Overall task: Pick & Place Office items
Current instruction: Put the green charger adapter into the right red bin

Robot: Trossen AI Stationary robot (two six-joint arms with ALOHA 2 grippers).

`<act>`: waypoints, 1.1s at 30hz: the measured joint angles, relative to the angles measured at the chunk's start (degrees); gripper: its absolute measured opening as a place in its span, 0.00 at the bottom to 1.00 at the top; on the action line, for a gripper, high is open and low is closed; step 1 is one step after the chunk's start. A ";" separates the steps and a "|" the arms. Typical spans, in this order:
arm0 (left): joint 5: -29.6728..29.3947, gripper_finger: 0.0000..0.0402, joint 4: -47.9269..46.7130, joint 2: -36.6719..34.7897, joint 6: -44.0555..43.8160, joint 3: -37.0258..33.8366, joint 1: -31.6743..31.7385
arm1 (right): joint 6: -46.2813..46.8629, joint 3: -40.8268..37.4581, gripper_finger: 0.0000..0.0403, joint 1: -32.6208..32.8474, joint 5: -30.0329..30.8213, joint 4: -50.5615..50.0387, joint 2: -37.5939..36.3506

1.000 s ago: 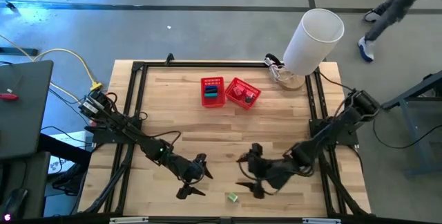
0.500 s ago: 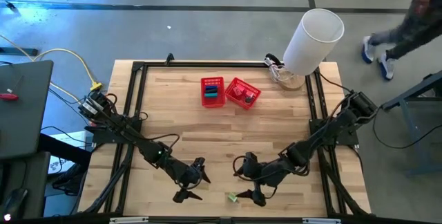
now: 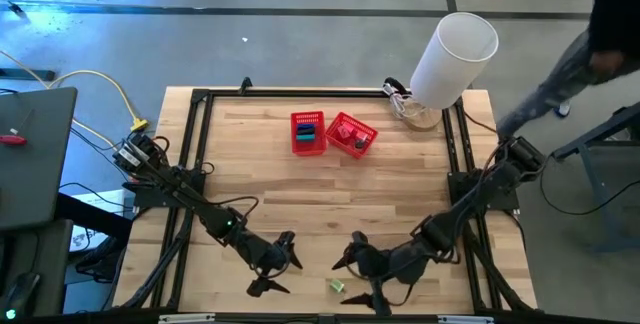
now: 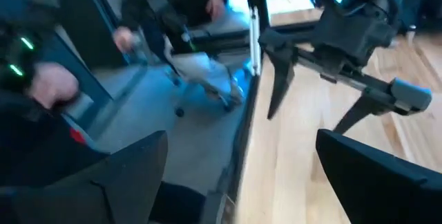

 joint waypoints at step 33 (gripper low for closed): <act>-13.07 0.82 -0.02 0.02 -5.54 0.00 -6.05 | 22.53 21.83 0.89 -3.80 -5.15 -36.61 19.77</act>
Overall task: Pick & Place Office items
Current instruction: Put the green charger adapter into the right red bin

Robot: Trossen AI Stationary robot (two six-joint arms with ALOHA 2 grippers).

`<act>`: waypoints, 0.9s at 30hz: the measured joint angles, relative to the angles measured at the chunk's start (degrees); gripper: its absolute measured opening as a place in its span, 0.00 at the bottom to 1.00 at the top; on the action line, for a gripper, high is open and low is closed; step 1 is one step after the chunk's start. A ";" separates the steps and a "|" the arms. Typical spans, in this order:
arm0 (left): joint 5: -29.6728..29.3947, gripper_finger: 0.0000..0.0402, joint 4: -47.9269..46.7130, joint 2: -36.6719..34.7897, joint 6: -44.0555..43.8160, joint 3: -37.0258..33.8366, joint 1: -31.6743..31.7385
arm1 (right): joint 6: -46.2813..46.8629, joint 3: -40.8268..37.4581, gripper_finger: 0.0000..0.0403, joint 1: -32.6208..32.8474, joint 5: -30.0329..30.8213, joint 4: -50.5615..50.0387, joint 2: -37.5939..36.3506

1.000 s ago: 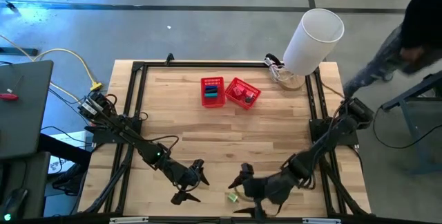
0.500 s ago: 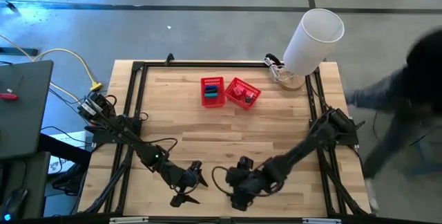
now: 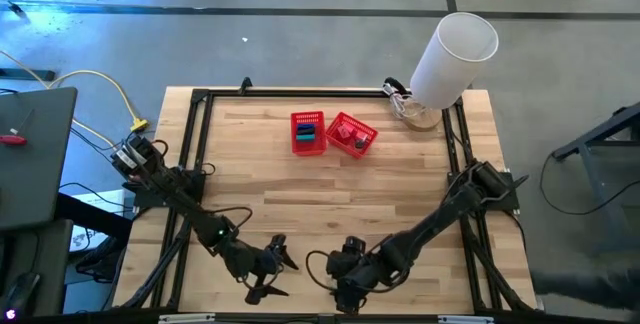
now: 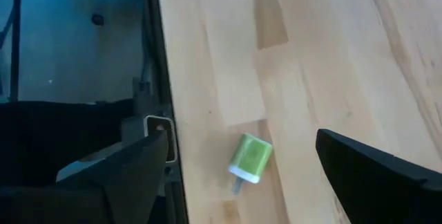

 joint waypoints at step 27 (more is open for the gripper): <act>-4.92 0.82 0.02 0.02 -4.29 0.00 -2.53 | 0.42 -0.11 0.89 1.43 1.73 3.40 10.93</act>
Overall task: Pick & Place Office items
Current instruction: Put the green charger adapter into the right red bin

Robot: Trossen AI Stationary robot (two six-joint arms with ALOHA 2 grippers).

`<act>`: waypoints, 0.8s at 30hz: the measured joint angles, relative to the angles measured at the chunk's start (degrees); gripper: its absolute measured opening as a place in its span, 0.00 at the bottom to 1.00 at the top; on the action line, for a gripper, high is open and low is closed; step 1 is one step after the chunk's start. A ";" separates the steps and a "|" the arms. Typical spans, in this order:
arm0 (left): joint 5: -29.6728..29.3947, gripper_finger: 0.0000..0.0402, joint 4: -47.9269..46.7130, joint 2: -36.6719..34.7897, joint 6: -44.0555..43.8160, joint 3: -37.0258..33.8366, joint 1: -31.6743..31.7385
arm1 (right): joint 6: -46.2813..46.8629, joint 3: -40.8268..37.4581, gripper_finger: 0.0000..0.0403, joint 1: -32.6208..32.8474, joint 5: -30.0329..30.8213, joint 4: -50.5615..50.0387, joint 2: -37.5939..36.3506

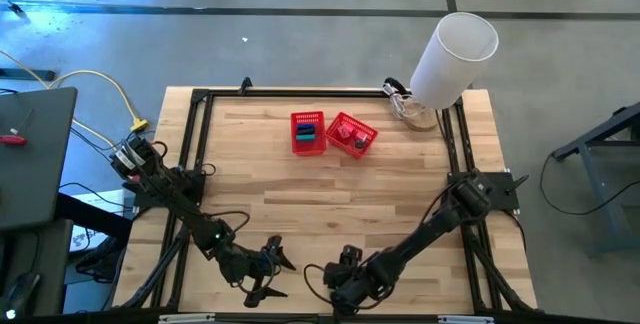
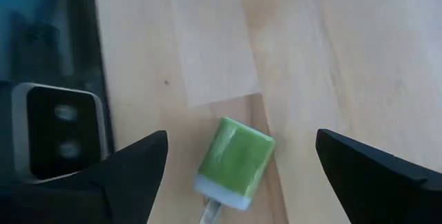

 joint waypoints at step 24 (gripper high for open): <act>0.43 0.82 0.50 0.00 -1.33 0.00 -0.02 | -3.64 0.15 0.30 -0.50 0.89 -2.52 2.80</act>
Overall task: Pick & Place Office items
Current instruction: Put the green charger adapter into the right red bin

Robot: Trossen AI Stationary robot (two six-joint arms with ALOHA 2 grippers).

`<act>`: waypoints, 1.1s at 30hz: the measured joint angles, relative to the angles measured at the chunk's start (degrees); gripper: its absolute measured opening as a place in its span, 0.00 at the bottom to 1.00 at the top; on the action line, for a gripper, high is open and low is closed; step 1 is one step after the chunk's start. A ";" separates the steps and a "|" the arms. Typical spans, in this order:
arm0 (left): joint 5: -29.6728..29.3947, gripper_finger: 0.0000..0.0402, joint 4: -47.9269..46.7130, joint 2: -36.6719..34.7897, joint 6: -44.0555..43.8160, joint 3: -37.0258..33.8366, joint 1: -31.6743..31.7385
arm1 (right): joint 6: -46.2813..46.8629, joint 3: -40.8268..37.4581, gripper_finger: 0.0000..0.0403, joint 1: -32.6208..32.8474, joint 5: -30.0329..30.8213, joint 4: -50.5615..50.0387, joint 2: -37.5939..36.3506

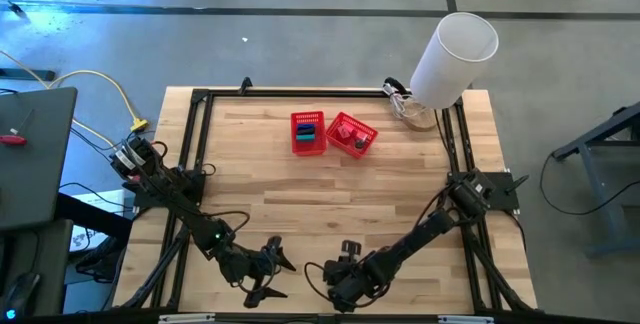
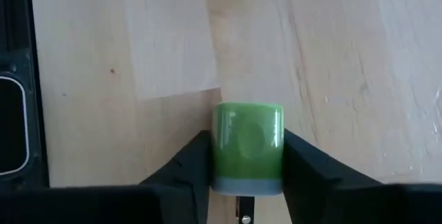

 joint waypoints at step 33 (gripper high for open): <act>-17.49 0.82 -0.28 0.00 39.36 -0.02 0.00 | -15.32 -0.19 0.30 -11.57 -16.73 15.04 -6.99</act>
